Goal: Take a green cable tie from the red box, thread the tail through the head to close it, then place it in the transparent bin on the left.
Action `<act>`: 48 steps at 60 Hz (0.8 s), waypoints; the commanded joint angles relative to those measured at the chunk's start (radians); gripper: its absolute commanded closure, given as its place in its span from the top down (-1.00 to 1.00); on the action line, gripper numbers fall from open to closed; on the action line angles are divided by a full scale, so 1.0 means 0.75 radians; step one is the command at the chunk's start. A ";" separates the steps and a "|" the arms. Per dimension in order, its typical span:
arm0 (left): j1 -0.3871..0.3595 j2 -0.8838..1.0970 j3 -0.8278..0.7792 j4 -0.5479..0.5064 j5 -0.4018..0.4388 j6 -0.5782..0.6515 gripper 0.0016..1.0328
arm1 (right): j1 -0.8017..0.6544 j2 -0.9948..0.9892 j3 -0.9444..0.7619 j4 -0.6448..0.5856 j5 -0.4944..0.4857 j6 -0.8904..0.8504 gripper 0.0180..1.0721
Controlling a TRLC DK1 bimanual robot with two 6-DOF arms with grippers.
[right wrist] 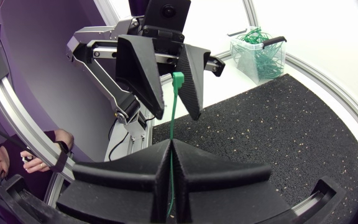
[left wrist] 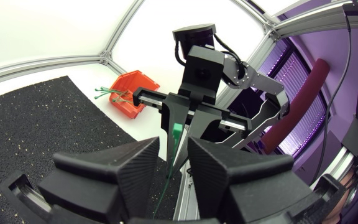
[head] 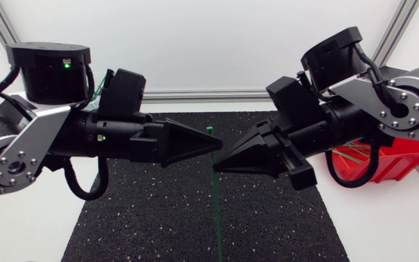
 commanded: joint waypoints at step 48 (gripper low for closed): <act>0.075 0.048 0.049 0.220 0.049 -0.237 0.18 | -0.107 0.147 0.214 -0.140 -0.192 0.116 -0.89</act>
